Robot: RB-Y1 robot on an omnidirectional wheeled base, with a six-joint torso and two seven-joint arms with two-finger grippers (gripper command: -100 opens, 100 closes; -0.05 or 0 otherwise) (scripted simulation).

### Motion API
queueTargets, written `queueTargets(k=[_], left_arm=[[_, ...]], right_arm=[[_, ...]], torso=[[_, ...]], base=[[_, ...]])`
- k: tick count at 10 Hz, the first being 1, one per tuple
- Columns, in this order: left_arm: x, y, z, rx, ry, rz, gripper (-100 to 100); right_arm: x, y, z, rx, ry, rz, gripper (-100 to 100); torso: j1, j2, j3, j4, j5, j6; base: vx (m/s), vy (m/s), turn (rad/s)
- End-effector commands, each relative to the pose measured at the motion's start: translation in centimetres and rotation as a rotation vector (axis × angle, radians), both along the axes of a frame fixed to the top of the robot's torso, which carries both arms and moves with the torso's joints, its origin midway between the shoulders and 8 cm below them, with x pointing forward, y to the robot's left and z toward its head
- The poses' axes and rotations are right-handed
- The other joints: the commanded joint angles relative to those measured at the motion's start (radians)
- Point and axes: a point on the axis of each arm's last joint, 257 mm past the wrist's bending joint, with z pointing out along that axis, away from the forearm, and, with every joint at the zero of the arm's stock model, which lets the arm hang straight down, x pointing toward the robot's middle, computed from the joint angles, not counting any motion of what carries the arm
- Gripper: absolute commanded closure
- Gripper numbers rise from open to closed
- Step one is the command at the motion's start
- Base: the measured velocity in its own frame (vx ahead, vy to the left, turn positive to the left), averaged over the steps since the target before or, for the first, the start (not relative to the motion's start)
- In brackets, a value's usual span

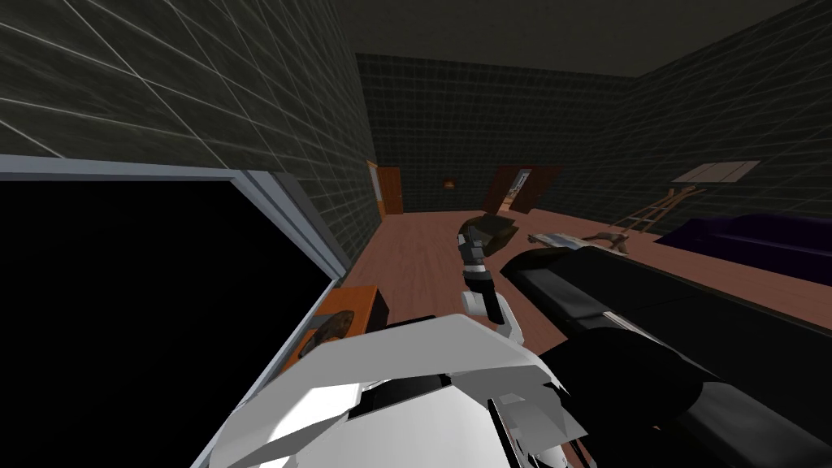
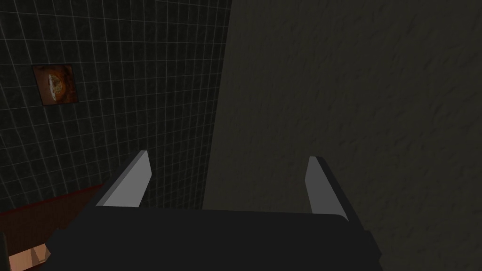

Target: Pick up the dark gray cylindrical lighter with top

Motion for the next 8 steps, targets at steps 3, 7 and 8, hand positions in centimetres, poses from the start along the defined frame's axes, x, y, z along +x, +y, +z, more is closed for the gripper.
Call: queueTargets(k=[3,7,8], left_arm=[[0.0,0.0,0.0,-0.001,0.0,0.0,100],[-0.2,0.7,1.3,-0.001,0.004,0.004,100],[-0.1,0.8,1.3,-0.001,0.005,0.005,0]], right_arm=[[0.0,0.0,0.0,0.0,0.0,0.0,0],[0.0,0.0,0.0,0.0,0.0,0.0,0],[0.0,0.0,0.0,0.0,0.0,0.0,0]], torso=[[0.0,0.0,0.0,0.0,0.0,0.0],[-0.002,0.0,0.0,0.0,-0.001,0.0],[-0.001,0.0,0.0,0.0,0.0,0.0]], base=[[0.0,0.0,0.0],[0.002,-0.015,-0.013],[0.0,0.0,0.0]])
